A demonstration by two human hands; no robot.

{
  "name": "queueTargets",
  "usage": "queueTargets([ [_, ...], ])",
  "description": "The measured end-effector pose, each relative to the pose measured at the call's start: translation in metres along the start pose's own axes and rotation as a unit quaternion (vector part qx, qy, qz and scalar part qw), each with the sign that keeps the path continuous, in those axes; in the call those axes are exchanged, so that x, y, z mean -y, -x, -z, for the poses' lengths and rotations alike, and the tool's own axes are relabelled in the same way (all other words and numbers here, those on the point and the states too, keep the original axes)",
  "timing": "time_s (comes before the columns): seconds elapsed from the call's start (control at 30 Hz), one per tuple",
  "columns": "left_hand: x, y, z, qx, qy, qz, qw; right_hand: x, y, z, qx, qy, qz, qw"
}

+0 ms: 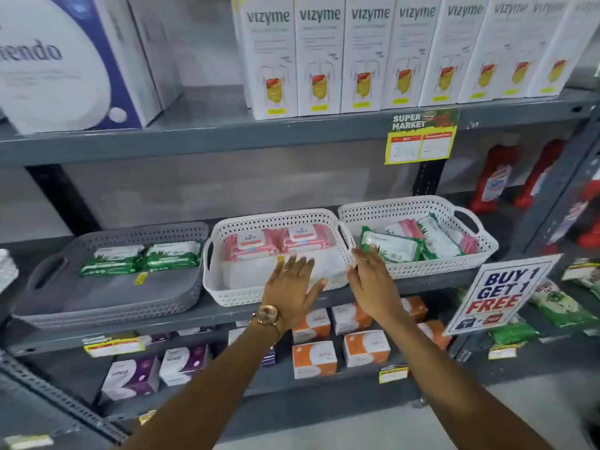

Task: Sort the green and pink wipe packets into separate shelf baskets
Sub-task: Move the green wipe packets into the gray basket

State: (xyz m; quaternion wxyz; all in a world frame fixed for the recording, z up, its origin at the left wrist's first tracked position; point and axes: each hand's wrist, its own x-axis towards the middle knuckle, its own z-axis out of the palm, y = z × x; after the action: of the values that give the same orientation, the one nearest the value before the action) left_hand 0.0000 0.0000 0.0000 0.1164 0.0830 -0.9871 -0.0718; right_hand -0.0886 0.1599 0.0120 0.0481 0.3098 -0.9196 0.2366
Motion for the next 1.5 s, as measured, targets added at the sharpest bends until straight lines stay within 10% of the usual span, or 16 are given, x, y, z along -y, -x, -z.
queueTargets([
  [0.53, 0.002, -0.023, -0.048, -0.133, -0.102, 0.015, 0.986, -0.106, -0.117, 0.010, 0.168, 0.163, 0.042, 0.971],
  [0.87, 0.004, -0.024, -0.056, -0.188, -0.092, 0.003, 0.978, -0.111, -0.121, 0.010, 0.076, 0.232, 0.013, 0.970],
  [1.23, 0.013, -0.014, -0.045, -0.182, -0.039, -0.022, 0.982, -0.058, -0.116, 0.037, -0.079, 0.068, -0.071, 0.992],
  [1.5, 0.112, 0.050, 0.005, -0.225, -0.023, -0.097, 0.969, 0.079, -0.114, -0.019, 0.014, -0.082, 0.002, 0.997],
])
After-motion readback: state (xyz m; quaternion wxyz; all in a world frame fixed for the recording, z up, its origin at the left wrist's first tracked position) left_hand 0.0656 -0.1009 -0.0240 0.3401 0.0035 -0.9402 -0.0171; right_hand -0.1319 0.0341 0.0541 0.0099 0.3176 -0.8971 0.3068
